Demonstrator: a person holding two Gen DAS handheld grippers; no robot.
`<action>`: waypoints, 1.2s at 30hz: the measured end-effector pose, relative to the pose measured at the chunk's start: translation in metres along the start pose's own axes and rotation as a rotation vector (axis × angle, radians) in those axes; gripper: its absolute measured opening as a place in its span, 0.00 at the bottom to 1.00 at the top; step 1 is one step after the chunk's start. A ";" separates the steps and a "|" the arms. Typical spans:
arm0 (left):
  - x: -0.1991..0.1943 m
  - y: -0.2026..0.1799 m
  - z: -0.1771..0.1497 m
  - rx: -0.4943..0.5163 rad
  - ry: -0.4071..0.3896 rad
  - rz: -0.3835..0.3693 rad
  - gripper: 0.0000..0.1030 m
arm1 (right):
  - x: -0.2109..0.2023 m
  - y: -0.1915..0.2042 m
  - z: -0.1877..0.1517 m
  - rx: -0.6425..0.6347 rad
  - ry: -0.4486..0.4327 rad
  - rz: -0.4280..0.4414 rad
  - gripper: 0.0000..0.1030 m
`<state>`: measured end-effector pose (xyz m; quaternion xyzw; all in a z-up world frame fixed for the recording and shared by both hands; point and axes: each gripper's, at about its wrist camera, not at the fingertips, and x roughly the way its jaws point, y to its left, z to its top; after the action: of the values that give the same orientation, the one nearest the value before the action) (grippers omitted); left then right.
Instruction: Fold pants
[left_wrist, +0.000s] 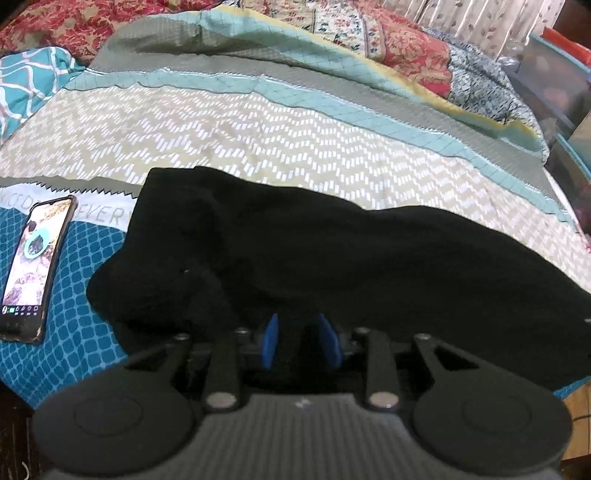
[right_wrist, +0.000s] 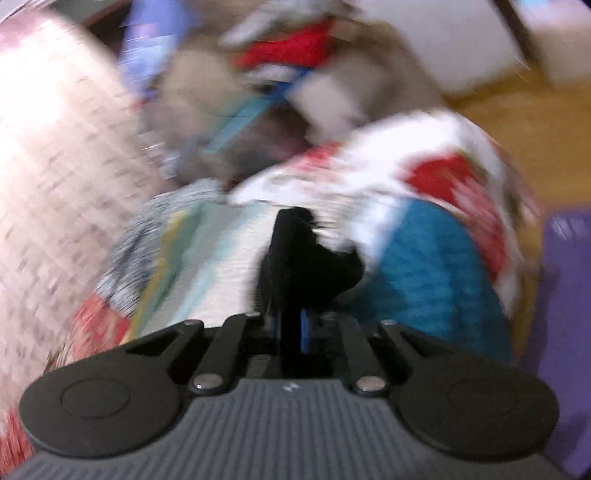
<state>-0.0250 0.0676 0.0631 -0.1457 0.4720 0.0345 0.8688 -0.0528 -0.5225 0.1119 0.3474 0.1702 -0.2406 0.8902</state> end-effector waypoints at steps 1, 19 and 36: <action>0.000 0.000 0.000 0.001 -0.004 -0.010 0.25 | -0.002 0.019 -0.001 -0.066 0.004 0.043 0.11; -0.018 0.048 -0.029 -0.050 -0.059 -0.167 0.35 | -0.050 0.212 -0.236 -1.346 0.466 0.379 0.44; -0.033 0.085 -0.060 -0.118 -0.106 -0.270 0.40 | 0.006 0.226 -0.256 -0.966 0.526 0.199 0.43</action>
<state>-0.1090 0.1345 0.0405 -0.2567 0.3987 -0.0471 0.8792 0.0405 -0.1998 0.0509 -0.0375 0.4440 0.0446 0.8941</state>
